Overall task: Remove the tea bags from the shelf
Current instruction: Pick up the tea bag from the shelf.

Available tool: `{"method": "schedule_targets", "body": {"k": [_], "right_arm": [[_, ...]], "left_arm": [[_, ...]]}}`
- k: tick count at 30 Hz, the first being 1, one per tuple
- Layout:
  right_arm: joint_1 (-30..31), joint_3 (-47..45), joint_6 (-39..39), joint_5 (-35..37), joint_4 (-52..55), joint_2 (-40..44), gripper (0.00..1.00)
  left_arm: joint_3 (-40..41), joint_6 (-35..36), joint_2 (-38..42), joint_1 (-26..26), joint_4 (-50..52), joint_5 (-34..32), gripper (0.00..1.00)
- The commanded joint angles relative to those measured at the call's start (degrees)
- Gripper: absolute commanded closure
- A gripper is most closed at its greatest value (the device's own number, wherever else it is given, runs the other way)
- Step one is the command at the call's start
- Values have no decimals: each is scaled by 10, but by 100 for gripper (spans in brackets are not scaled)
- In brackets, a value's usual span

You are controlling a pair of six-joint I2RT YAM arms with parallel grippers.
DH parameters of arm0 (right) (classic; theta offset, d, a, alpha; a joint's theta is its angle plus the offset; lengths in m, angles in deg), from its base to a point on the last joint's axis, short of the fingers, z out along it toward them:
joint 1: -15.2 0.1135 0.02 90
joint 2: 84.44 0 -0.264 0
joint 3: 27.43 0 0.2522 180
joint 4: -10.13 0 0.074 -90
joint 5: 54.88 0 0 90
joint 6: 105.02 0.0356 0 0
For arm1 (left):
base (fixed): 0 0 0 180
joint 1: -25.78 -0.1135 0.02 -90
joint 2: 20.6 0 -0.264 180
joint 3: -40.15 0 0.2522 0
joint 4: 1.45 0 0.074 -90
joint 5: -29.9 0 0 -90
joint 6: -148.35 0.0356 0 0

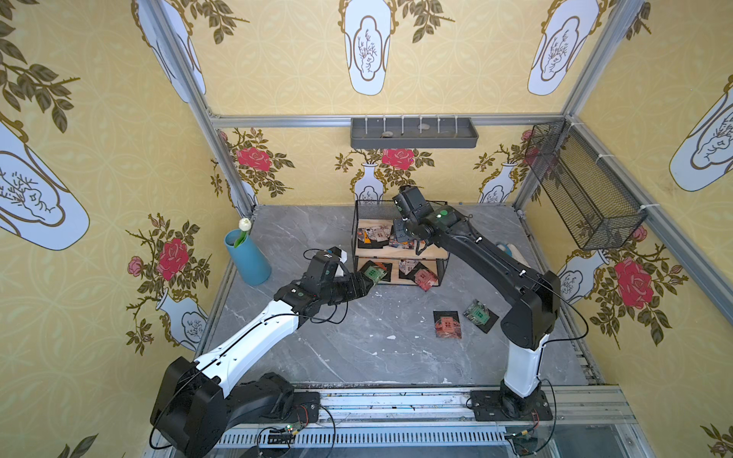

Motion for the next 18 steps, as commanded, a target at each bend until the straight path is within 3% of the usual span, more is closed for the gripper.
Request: {"method": "schedule_targets", "body": {"k": [1, 18], "right_arm": [[5, -3, -9, 39, 4, 20, 100], [82, -77, 17, 106, 43, 157, 100]], "left_arm": [[0, 7, 2, -1, -7, 4, 19], [9, 31, 31, 34, 4, 13, 19]]}}
